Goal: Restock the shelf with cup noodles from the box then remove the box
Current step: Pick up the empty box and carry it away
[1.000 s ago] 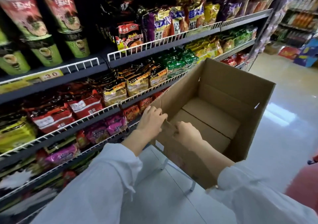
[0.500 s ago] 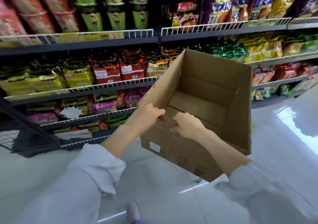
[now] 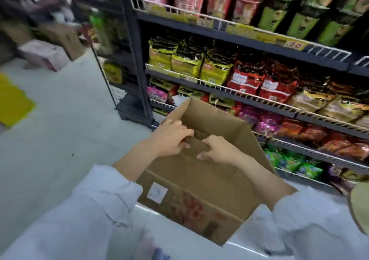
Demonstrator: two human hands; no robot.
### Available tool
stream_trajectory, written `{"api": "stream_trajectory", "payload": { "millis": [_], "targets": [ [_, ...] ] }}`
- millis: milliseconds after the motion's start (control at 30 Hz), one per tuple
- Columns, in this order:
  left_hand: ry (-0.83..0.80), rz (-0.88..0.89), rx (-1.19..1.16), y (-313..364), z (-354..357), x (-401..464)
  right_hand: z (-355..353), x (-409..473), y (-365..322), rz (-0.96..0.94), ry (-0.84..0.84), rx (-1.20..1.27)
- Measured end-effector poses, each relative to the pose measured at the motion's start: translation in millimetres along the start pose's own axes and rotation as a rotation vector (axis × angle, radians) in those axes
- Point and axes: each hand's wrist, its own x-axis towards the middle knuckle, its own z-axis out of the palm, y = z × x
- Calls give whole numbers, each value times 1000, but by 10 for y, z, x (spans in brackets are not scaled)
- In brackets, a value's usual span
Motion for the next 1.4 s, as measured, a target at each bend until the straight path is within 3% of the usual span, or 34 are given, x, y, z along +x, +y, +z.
{"api": "stream_trajectory", "payload": {
  "millis": [167,400,733,1033,1167,1300,1400],
  "targets": [
    [-29,-218,5,-1126,137,-725,319,1035,-991,-178,-140,-99],
    [64,-613,-82,-2380,204,-1709,546,2231,-2317,-330,-193,-230],
    [66,-1049,-188,-4277,105,-2342,556,4074,-3943,-654,-280,-391],
    [221,-1443,-170,-5788,-124,-2823,545,5391,-5600,-938,-190,-565],
    [334,-1608,-164,-6588,-4,-3038,613,5964,-6306,-953,-177,-523],
    [398,-1746,-342,-7497,17,-3252,693,6590,-7112,-858,-150,-428],
    [461,-1732,-733,-8214,-51,-3445,711,6986,-7706,-826,-66,-417]
  ]
}}
